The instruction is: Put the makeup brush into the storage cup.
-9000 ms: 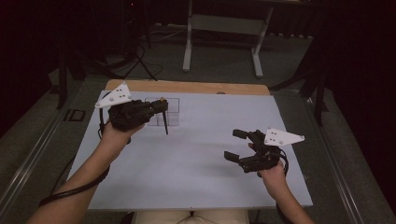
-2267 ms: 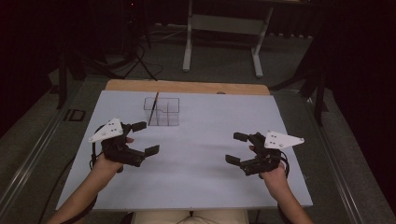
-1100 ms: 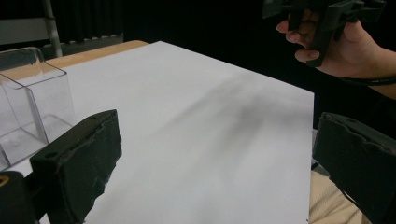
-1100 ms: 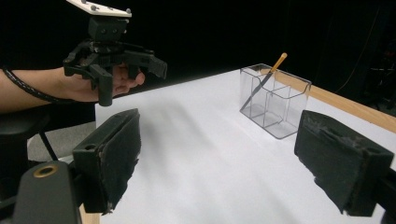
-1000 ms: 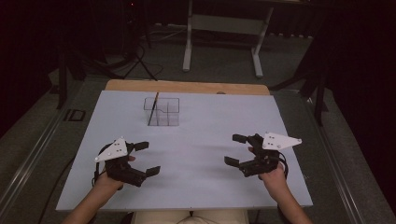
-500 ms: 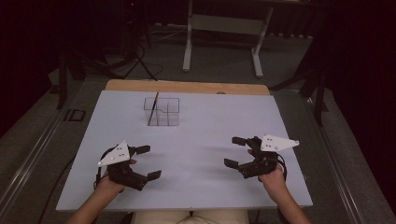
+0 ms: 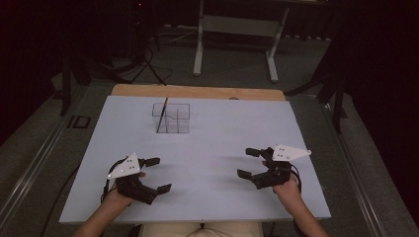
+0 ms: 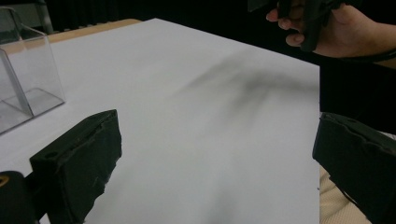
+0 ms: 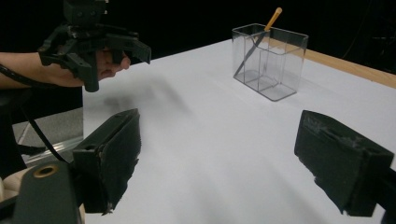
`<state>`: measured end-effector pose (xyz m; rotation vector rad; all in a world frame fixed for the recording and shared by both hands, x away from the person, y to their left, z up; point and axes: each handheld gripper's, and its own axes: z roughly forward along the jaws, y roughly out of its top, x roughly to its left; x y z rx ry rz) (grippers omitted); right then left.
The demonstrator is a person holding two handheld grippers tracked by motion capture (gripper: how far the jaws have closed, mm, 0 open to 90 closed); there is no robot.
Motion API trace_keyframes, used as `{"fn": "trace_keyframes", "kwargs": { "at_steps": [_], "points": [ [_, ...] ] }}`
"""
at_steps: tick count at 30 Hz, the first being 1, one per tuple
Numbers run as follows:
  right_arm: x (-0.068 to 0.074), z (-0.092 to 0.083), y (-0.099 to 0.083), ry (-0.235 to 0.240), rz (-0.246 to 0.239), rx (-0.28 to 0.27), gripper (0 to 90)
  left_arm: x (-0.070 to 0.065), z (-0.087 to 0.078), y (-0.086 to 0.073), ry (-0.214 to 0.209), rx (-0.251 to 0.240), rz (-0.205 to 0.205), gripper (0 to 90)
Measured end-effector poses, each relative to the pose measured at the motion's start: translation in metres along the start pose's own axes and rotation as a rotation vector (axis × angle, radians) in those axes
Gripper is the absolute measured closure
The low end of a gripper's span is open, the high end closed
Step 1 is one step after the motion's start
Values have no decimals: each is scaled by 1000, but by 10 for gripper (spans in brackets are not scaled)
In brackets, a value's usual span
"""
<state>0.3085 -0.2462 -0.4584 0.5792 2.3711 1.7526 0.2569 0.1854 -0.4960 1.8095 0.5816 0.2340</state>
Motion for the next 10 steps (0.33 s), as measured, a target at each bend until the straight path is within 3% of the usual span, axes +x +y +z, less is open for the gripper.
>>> {"fn": "trace_keyframes", "kwargs": {
  "at_steps": [10],
  "points": [
    [-3, 1, -4, -4, 11, 8, 146, -3, 5, -2, -5, 15, 21, 24]
  ]
}}
